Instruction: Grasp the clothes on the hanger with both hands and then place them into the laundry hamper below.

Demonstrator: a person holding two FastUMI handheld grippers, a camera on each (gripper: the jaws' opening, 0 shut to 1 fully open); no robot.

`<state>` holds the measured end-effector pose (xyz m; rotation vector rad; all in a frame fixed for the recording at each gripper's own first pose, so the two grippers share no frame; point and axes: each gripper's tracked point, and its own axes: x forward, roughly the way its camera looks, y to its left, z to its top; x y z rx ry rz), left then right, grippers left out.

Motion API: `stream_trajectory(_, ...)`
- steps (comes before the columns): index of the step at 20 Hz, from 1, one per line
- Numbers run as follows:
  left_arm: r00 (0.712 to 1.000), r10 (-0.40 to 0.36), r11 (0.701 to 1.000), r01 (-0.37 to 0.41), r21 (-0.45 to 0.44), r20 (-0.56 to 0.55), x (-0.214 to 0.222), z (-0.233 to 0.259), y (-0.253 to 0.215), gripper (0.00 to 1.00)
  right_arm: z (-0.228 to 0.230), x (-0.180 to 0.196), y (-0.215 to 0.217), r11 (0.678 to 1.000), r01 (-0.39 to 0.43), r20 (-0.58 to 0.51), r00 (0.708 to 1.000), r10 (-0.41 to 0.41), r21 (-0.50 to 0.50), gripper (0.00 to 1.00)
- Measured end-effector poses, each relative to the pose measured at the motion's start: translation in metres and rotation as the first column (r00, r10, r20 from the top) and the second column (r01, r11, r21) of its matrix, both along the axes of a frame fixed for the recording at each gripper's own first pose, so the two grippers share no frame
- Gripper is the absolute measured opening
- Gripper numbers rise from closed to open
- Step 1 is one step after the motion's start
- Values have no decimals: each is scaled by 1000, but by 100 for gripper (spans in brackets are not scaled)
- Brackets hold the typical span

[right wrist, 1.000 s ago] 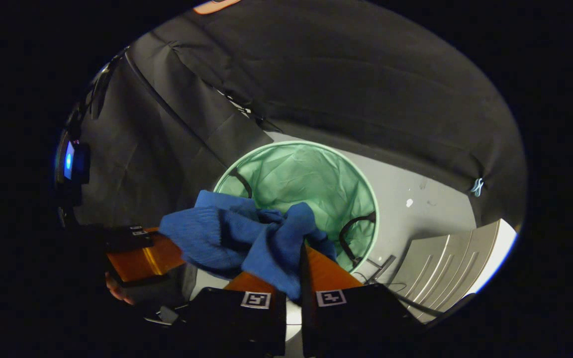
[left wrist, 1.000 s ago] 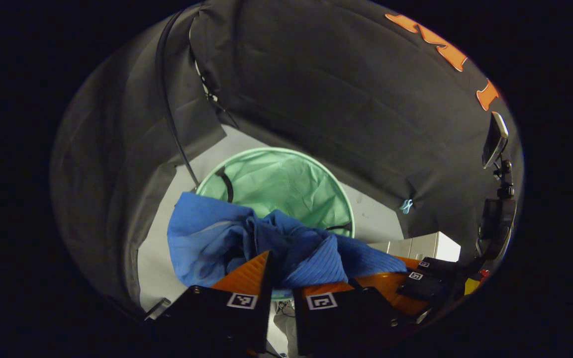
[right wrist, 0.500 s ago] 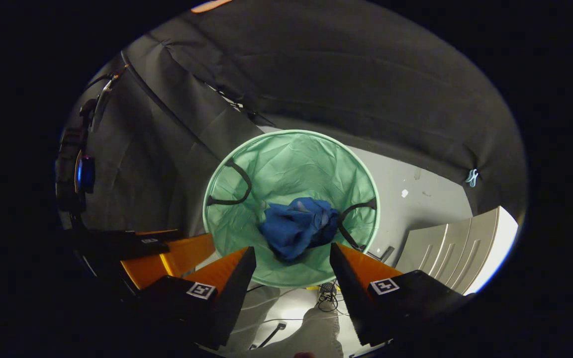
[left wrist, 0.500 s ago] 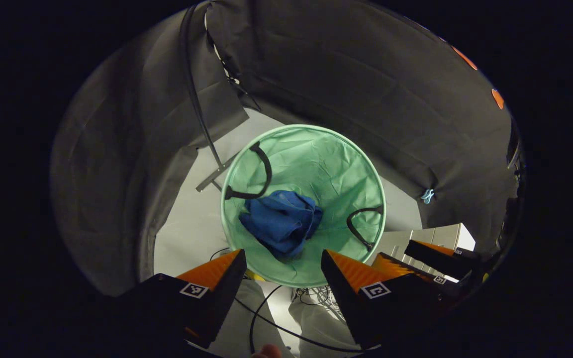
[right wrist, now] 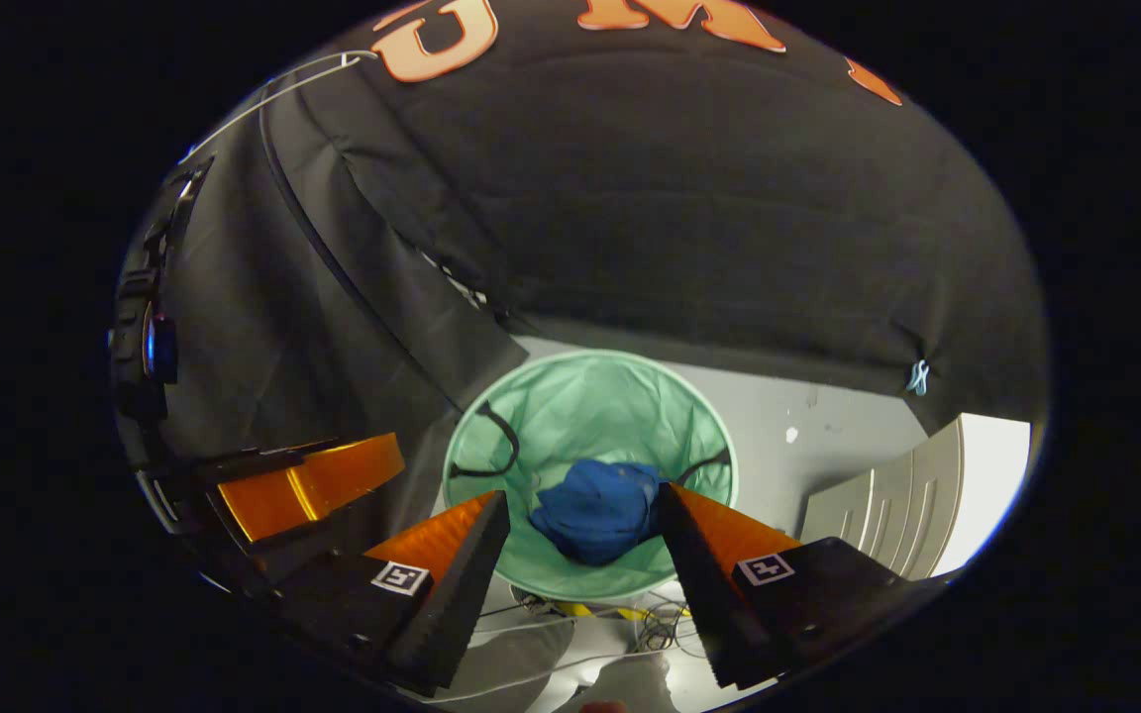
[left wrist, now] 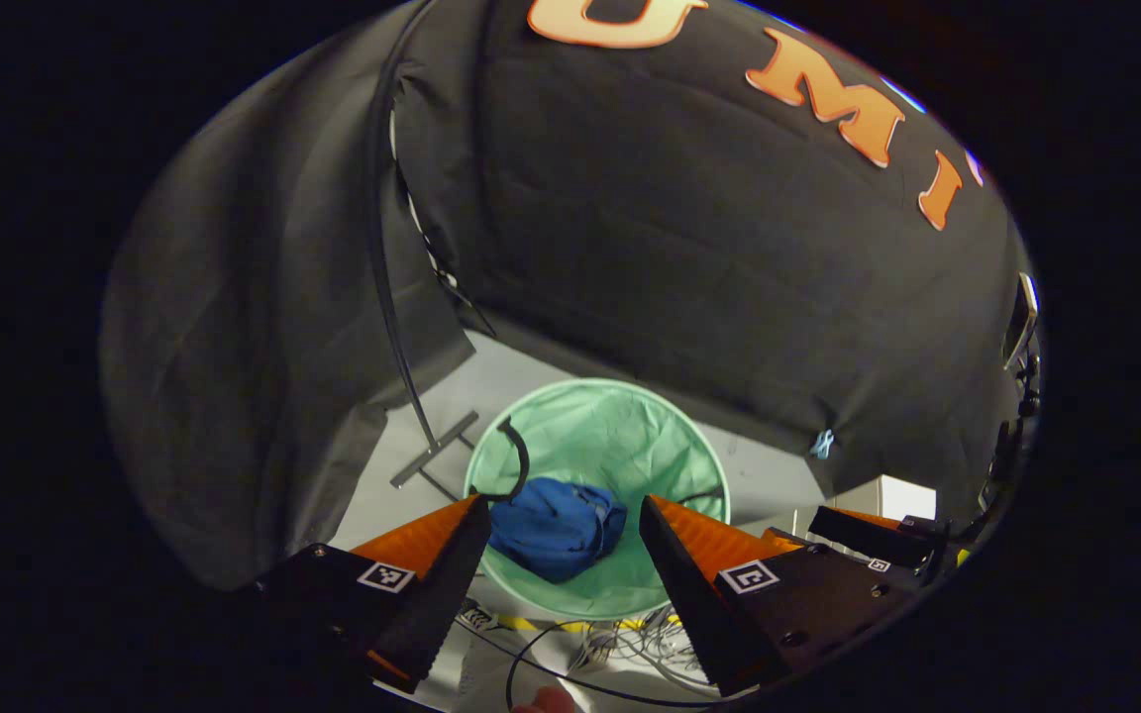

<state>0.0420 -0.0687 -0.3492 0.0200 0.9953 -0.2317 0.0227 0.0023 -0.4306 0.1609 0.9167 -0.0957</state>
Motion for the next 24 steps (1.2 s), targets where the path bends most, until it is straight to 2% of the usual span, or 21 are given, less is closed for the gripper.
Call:
stream_trajectory(2, 992, 46, 999, -45, -15, 117, 9, 54, 1, 96, 49, 6, -9, 999, -30, 104, 994, 34, -41, 98)
stream_trajectory(4, 969, 68, 998, -63, -30, 237, 12, 107, -1, 97, 112, 8, -10, 997, -44, 212, 976, 56, -62, 98)
stream_trajectory(6, 949, 88, 993, -59, -105, 303, 13, 158, -20, 96, 171, 6, -9, 997, -46, 313, 948, 64, -64, 97)
stream_trajectory(8, 925, 108, 985, -50, -164, 365, 10, 205, -32, 96, 230, -8, -15, 998, -40, 420, 906, 57, -49, 97)
stream_trajectory(11, 859, 121, 982, -32, -185, 498, 7, 274, -35, 96, 295, -36, -26, 997, -39, 513, 856, 68, -67, 97)
stream_trajectory(13, 786, 129, 985, -32, -168, 605, -6, 322, -29, 96, 329, -58, -30, 997, -50, 572, 816, 78, -64, 97)
stream_trajectory(15, 721, 117, 987, -8, -161, 683, -28, 360, -27, 96, 361, -77, -42, 994, -35, 626, 774, 92, -103, 97)
stream_trajectory(16, 704, 123, 986, -7, -166, 699, -36, 372, -26, 94, 378, -86, -45, 991, -25, 651, 752, 104, -129, 97)
stream_trajectory(19, 694, 171, 973, -7, -231, 699, -46, 394, -30, 93, 423, -120, -58, 986, -18, 704, 699, 131, -165, 97)
stream_trajectory(20, 685, 187, 968, -5, -251, 705, -51, 404, -31, 93, 434, -128, -58, 987, -18, 721, 681, 128, -158, 87)
stream_trajectory(21, 668, 201, 964, -6, -264, 716, -54, 415, -30, 95, 443, -129, -57, 989, -17, 735, 667, 122, -149, 97)
stream_trajectory(22, 650, 207, 964, -9, -265, 731, -59, 426, -28, 93, 451, -138, -58, 990, -16, 744, 658, 115, -138, 87)
stream_trajectory(24, 612, 204, 970, -19, -244, 764, -73, 443, -23, 92, 465, -155, -61, 992, -14, 763, 639, 102, -122, 87)
